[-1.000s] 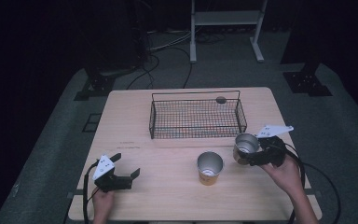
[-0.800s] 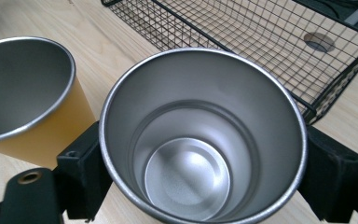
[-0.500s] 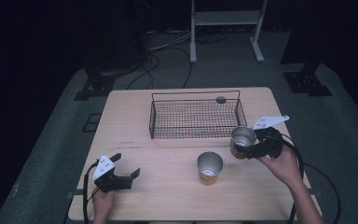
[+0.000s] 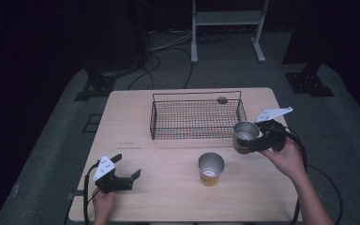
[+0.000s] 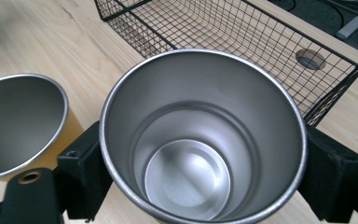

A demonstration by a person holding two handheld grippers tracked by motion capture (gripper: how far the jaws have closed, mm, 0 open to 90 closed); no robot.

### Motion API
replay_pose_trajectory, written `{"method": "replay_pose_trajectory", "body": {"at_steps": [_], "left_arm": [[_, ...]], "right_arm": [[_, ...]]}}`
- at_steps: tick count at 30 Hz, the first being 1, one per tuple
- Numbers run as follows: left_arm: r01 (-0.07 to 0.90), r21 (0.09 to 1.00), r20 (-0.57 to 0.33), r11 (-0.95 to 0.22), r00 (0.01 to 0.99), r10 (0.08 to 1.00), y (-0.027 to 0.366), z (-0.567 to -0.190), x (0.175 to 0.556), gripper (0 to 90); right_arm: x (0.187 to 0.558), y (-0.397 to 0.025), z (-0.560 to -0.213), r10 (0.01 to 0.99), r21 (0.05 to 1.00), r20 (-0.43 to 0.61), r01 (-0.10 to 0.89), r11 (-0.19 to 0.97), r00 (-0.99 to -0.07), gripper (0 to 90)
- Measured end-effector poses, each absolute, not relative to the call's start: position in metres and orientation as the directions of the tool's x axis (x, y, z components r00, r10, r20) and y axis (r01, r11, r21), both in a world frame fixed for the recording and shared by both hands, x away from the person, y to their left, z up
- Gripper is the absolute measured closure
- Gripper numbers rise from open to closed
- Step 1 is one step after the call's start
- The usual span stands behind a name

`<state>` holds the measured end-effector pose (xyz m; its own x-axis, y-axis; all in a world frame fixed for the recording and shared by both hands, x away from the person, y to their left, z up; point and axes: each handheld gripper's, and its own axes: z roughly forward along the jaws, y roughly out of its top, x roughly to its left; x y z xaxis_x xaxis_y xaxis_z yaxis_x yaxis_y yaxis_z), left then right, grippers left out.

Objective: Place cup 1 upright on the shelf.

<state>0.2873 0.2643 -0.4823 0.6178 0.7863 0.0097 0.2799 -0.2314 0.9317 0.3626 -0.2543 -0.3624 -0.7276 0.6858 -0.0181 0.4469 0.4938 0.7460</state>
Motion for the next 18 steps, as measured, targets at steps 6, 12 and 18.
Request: {"method": "replay_pose_trajectory", "body": {"at_steps": [6, 12, 18], "left_arm": [[0.280, 0.933, 0.007, -0.228, 0.617, 0.787, 0.264, -0.482, 0.287, 0.0], [0.279, 0.932, 0.008, -0.229, 0.618, 0.786, 0.264, -0.482, 0.287, 0.0], [0.280, 0.931, 0.011, -0.233, 0.619, 0.785, 0.264, -0.482, 0.287, 0.0]], "right_arm": [[0.371, -0.256, -0.356, 0.686, 0.747, -0.004, 0.454, 0.486, -0.727, 15.1], [0.376, -0.257, -0.351, 0.691, 0.754, 0.005, 0.456, 0.473, -0.723, 15.1], [0.384, -0.258, -0.345, 0.695, 0.749, 0.001, 0.461, 0.475, -0.719, 15.1]]}}
